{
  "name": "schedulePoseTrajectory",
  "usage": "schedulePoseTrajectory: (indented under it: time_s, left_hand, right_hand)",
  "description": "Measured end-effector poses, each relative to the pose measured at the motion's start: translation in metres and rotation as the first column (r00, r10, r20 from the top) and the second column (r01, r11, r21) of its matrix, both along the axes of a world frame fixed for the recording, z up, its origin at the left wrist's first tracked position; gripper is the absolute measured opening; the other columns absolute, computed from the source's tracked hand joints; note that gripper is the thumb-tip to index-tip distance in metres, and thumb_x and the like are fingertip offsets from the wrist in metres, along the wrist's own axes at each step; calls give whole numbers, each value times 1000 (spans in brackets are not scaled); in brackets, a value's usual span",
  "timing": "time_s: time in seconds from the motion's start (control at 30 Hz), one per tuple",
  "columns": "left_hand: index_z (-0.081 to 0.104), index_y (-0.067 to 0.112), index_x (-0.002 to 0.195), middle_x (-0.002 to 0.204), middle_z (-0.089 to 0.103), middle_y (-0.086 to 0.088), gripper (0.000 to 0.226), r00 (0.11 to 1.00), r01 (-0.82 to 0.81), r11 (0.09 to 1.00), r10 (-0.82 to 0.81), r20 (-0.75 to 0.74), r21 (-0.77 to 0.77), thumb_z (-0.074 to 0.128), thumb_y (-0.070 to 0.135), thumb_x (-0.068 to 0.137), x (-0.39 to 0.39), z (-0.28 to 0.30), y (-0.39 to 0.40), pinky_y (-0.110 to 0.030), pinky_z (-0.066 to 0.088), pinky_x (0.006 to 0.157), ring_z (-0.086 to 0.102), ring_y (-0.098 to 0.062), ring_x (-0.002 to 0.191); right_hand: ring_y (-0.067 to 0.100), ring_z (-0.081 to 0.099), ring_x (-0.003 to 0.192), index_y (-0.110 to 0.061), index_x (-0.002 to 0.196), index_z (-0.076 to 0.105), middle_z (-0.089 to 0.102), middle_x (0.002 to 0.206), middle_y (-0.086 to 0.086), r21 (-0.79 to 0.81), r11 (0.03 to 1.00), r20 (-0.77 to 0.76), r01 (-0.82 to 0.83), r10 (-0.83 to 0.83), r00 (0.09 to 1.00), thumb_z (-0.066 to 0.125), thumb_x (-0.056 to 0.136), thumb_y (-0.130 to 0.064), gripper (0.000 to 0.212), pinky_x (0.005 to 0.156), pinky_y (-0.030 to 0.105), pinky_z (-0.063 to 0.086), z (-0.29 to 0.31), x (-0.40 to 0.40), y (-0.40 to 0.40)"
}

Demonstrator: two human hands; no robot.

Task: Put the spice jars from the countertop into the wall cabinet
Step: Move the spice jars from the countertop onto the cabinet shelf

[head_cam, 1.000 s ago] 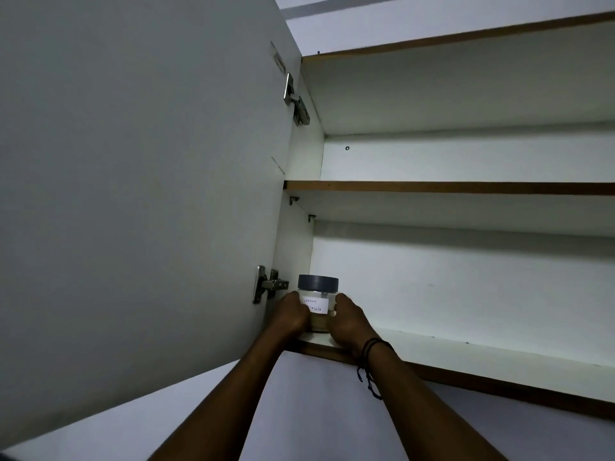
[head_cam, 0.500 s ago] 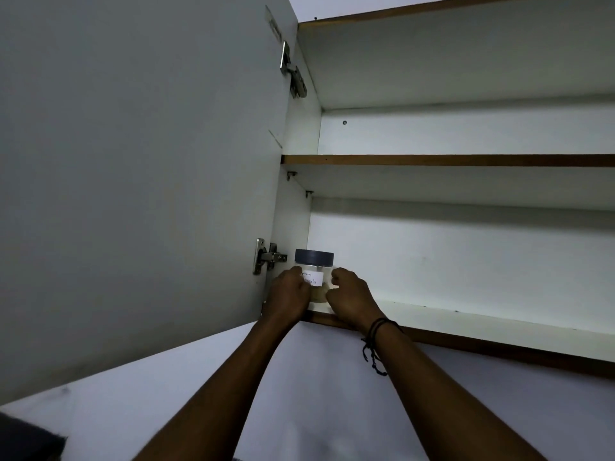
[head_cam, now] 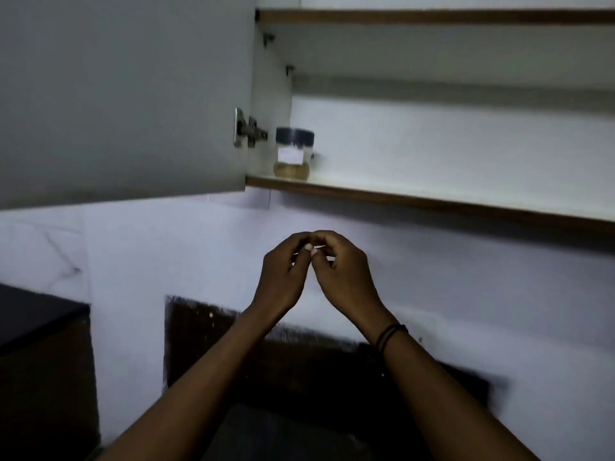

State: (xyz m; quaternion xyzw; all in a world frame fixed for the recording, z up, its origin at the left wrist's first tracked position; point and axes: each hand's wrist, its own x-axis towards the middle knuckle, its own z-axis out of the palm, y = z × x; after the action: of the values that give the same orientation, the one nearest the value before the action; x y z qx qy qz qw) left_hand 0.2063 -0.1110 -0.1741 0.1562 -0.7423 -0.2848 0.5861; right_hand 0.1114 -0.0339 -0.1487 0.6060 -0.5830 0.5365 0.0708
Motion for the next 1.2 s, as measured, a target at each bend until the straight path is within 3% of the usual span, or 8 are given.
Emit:
schedulePoseTrajectory:
  time_s: [0.33, 0.43, 0.53, 0.77, 0.87, 0.97, 1.1, 1.2]
  left_hand:
    - [70, 11, 114, 106, 72, 1, 26, 957, 59, 973, -119, 265, 221, 52, 6, 96, 15, -190, 79, -3, 43, 81, 62, 3, 93]
    - [71, 13, 111, 107, 73, -2, 23, 874, 68, 951, -203, 442, 303, 53, 8, 97, 29, -274, 110, -8, 44, 81, 63, -1, 93]
    - [71, 22, 109, 107, 73, 5, 24, 763, 84, 920, -307, 569, 383, 52, 19, 95, 42, -340, 140, -11, 47, 81, 64, 4, 91]
    - [69, 20, 105, 108, 70, 2, 23, 588, 113, 885, -425, 688, 451, 51, 17, 92, 41, -405, 176, -24, 51, 86, 61, -5, 94]
    - [71, 30, 104, 102, 68, 15, 25, 574, 94, 847, -475, 667, 523, 51, 16, 95, 49, -415, 187, -7, 44, 80, 61, 2, 93]
    - [71, 37, 87, 85, 71, 17, 28, 630, 4, 750, -516, 581, 661, 48, 28, 101, 57, -422, 199, -7, 45, 66, 65, 6, 77]
    - [74, 20, 76, 79, 75, 1, 35, 722, -37, 595, -540, 433, 803, 49, 23, 101, 57, -425, 205, -24, 54, 66, 69, -9, 70]
    - [75, 6, 82, 76, 75, -1, 34, 742, -47, 505, -560, 369, 862, 49, 18, 101, 55, -423, 205, -18, 53, 60, 70, -10, 67]
  right_hand:
    - [2, 56, 97, -18, 119, 63, 62, 113, -5, 308, 949, 177, 71, -130, 975, 53, 95, -20, 26, 79, 2, 37, -198, 11, 84]
    - [1, 57, 96, -20, 116, 63, 61, 109, -6, 480, 869, 161, 120, -222, 962, 51, 96, -22, 24, 82, 7, 36, -284, 24, 125]
    - [16, 61, 100, -16, 110, 65, 67, 109, 4, 564, 821, 180, 92, -231, 956, 50, 95, -17, 22, 90, 26, 45, -351, 34, 163]
    - [23, 59, 103, -11, 108, 62, 63, 111, 10, 700, 711, 147, 58, -224, 964, 50, 90, -16, 22, 97, 34, 45, -418, 44, 219]
    - [15, 53, 116, -19, 126, 54, 57, 126, 5, 728, 685, 226, -41, -182, 957, 50, 88, -28, 39, 106, 30, 40, -426, 52, 234]
    - [9, 43, 128, -26, 140, 37, 45, 140, -2, 750, 651, 256, -119, -119, 959, 60, 84, -46, 63, 109, 35, 39, -436, 59, 247]
    - [15, 29, 142, -27, 152, 14, 26, 156, -1, 823, 566, 143, -57, -110, 984, 67, 67, -71, 110, 115, 37, 33, -441, 57, 251]
    - [21, 32, 139, -32, 151, 7, 23, 154, 0, 868, 496, 74, -14, -102, 992, 67, 52, -83, 127, 111, 41, 38, -439, 52, 251]
